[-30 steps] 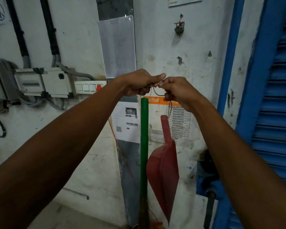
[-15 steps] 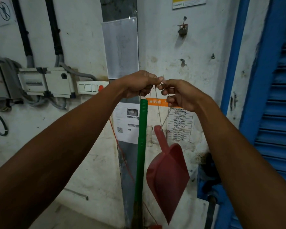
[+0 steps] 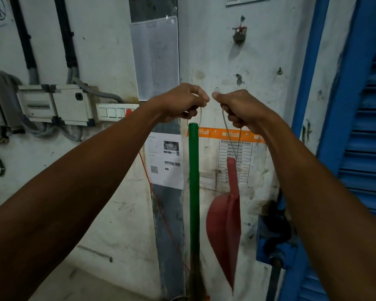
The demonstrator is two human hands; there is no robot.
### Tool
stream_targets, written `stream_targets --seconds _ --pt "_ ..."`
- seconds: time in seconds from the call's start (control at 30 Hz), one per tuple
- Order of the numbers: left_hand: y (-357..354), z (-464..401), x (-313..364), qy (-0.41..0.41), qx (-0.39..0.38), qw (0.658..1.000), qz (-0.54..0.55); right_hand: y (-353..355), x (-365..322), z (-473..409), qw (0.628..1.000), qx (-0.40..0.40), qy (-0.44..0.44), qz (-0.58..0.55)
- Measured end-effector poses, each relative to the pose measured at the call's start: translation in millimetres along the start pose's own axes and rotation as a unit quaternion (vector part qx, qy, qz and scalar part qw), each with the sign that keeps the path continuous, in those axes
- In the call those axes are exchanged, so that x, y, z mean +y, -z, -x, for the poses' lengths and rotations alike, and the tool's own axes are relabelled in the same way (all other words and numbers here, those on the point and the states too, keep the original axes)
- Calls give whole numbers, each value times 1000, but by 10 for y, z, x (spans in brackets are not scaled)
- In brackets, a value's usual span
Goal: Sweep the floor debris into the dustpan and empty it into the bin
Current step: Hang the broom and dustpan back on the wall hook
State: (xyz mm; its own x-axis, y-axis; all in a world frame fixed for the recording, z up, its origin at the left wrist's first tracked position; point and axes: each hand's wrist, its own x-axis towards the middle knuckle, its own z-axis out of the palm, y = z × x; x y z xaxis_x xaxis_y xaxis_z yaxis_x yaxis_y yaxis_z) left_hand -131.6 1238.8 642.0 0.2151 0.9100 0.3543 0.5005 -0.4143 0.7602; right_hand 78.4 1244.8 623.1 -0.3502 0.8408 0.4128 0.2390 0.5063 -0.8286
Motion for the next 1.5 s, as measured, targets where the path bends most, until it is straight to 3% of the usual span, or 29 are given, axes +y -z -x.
stream_targets --seconds 0.17,0.33,0.83,1.03,1.5 --pt "-34 -213 33 -52 -19 998 13 19 43 -179 994 19 11 107" --pt "-6 -516 57 -96 -58 993 46 49 120 -448 997 40 11 70" --pt "327 -1490 85 -150 8 989 -4 245 1 -1292 978 190 51 64" --pt "406 -1738 154 -170 93 981 -31 368 -141 -1579 963 233 64 115" --pt "330 -2428 828 -176 254 946 -98 1060 -461 -2291 946 290 84 115"
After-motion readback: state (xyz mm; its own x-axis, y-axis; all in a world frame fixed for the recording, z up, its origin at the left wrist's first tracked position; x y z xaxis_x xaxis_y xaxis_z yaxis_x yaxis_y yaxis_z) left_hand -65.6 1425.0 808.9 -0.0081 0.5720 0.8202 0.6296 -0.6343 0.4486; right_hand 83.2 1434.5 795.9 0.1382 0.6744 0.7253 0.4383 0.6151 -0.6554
